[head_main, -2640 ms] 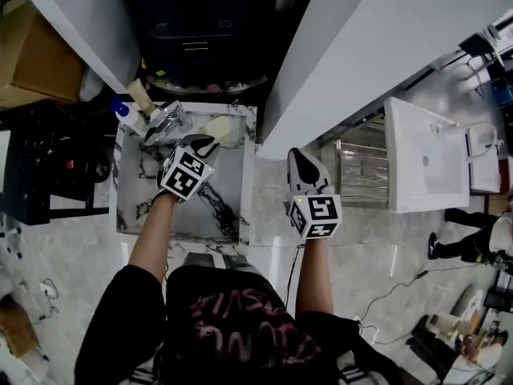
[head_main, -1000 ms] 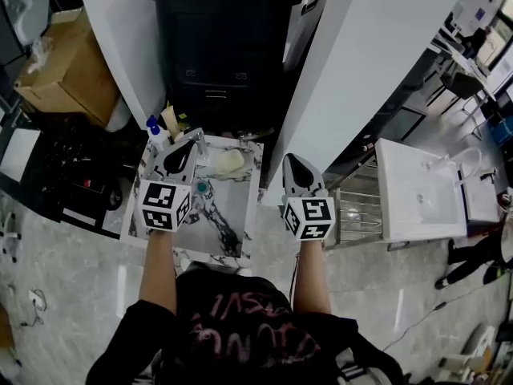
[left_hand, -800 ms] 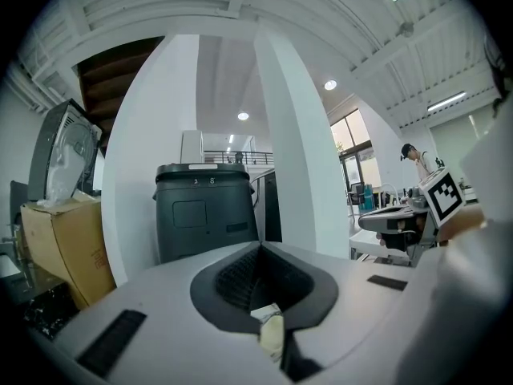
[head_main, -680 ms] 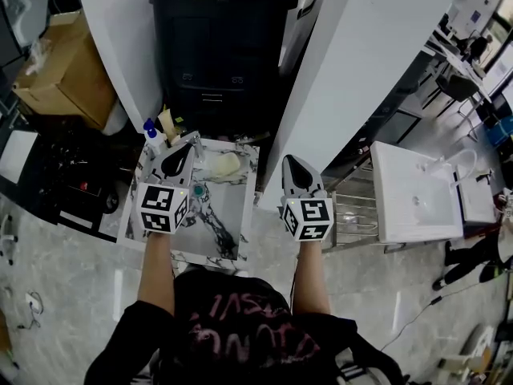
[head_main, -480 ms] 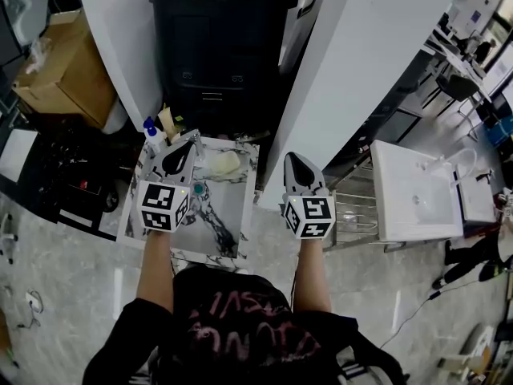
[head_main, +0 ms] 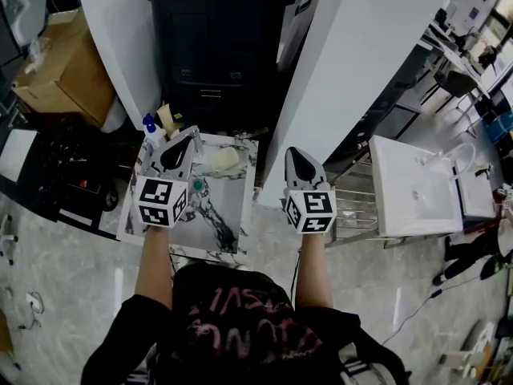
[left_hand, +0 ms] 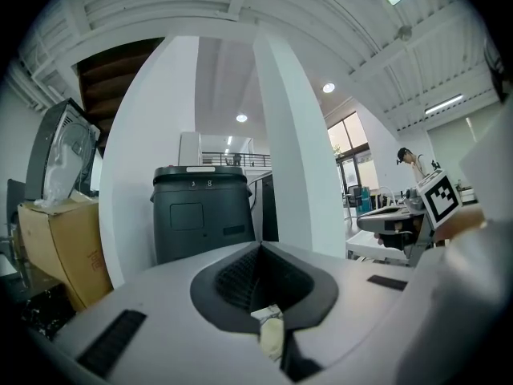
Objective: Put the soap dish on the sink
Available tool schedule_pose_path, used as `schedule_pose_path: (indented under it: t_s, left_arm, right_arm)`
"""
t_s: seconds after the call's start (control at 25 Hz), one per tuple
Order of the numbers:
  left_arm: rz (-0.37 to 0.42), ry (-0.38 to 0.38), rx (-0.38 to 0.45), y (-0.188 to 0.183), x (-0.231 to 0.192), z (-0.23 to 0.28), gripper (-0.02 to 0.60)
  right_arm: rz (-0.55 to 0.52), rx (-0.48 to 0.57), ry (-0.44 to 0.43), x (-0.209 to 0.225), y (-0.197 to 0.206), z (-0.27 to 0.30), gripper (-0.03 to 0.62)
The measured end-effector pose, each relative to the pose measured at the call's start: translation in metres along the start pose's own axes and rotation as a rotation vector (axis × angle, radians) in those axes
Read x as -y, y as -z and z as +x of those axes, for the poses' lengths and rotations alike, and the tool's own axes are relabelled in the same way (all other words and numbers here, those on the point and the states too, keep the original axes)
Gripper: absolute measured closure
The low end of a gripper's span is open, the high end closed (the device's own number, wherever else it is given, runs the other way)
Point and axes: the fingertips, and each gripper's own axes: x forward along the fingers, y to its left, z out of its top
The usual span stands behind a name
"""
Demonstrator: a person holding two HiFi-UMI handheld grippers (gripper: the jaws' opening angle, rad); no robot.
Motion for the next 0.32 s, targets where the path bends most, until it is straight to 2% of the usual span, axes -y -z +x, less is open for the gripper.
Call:
schedule_pose_path:
  t_s: [0.32]
  left_arm:
    - [-0.004,0.0,-0.001,-0.0011,0.002,-0.0018,0.566]
  right_arm:
    - [0.002,0.007,0.001,0.0015,-0.0043,-0.0031,0.583]
